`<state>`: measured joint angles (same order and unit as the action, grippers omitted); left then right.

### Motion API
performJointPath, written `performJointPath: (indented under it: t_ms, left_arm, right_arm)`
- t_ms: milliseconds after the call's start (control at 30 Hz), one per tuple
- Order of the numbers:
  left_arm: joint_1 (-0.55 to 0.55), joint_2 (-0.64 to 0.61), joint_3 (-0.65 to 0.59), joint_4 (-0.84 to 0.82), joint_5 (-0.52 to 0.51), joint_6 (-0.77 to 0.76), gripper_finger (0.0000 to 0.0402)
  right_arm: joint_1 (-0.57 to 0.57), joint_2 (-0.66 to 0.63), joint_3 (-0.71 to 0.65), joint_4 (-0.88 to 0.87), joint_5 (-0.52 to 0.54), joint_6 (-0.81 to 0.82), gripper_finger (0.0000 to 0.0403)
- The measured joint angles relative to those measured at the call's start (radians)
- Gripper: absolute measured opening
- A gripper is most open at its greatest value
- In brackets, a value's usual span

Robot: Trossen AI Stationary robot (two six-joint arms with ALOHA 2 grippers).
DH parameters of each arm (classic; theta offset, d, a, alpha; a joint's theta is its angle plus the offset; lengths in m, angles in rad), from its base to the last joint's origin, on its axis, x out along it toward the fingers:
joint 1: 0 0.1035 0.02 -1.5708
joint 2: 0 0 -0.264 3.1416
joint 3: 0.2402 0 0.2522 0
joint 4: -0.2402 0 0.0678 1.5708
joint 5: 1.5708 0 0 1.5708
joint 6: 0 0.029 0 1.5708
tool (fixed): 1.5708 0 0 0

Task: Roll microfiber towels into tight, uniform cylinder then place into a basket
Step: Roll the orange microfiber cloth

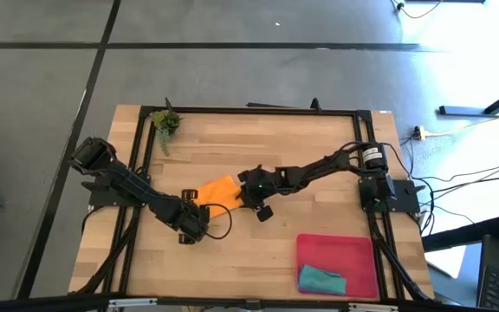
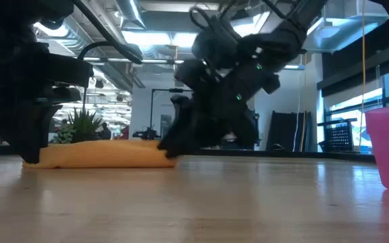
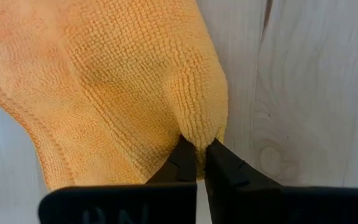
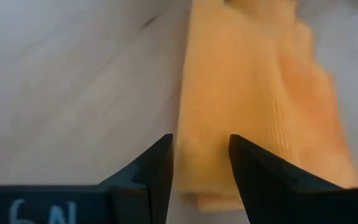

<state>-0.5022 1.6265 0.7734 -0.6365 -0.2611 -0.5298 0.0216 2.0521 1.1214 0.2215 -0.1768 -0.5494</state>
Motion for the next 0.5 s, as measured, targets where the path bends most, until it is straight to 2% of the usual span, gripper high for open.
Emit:
performJointPath:
  t_ms: [200,500]
  left_arm:
    - [0.0,0.0,0.0,0.0,-0.002,-0.01,0.0]
    - [0.002,0.0,0.0,0.001,-0.003,-0.011,0.0]
  right_arm:
    - [-0.001,0.009,-0.055,0.074,0.0,-0.013,0.0157]
    - [-0.002,0.072,-0.053,0.156,-0.002,-0.005,0.0154]
